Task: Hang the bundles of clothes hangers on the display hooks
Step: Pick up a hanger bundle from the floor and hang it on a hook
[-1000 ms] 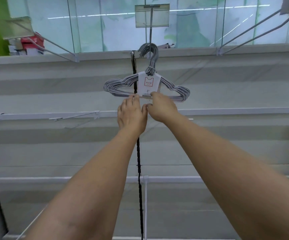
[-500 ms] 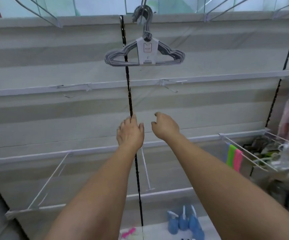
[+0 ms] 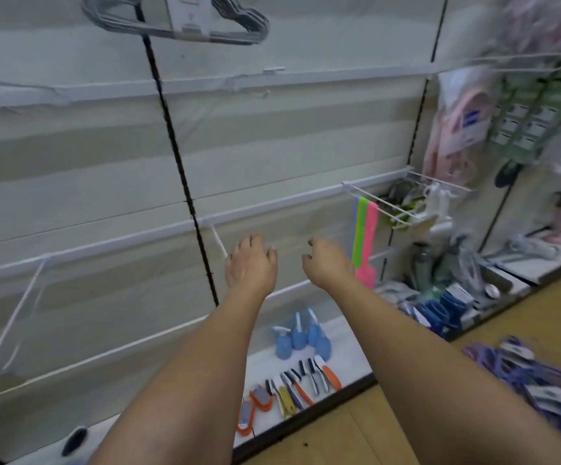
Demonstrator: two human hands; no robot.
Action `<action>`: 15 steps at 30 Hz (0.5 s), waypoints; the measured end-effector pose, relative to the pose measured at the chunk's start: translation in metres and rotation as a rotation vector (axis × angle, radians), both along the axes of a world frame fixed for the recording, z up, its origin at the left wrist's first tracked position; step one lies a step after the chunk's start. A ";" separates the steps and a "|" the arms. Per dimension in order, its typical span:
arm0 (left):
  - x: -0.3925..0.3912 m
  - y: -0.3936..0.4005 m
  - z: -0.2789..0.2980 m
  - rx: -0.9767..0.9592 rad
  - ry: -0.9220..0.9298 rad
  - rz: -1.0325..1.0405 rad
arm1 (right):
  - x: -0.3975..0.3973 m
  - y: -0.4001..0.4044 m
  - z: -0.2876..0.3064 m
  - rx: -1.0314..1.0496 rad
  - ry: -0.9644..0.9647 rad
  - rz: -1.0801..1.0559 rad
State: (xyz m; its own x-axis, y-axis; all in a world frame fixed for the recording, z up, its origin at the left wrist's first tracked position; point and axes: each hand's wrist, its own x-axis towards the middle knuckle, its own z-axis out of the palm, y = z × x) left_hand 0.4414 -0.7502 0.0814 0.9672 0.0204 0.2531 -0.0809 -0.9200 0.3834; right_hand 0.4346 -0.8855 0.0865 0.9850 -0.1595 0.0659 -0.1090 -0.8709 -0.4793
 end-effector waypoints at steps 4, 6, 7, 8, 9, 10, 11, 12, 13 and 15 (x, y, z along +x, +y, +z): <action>-0.014 -0.037 -0.027 0.014 0.050 -0.104 | -0.028 -0.039 -0.028 -0.007 0.052 -0.130; -0.019 -0.057 -0.041 0.030 0.075 -0.152 | -0.042 -0.061 -0.042 -0.013 0.074 -0.207; -0.022 -0.069 -0.048 0.043 0.091 -0.180 | -0.049 -0.073 -0.050 -0.010 0.090 -0.244; -0.024 -0.082 -0.056 0.054 0.111 -0.207 | -0.055 -0.085 -0.057 0.000 0.111 -0.276; -0.026 -0.096 -0.064 0.066 0.131 -0.236 | -0.061 -0.098 -0.065 0.010 0.133 -0.308; -0.028 -0.110 -0.072 0.076 0.153 -0.265 | -0.067 -0.112 -0.071 0.016 0.156 -0.333; -0.030 -0.123 -0.079 0.087 0.173 -0.291 | -0.072 -0.124 -0.077 0.021 0.184 -0.352; -0.032 -0.140 -0.086 0.097 0.196 -0.323 | -0.078 -0.140 -0.084 0.021 0.209 -0.381; -0.034 -0.156 -0.092 0.099 0.217 -0.351 | -0.083 -0.155 -0.089 0.019 0.231 -0.408; -0.040 -0.193 -0.101 0.103 0.253 -0.410 | -0.098 -0.191 -0.098 0.017 0.270 -0.462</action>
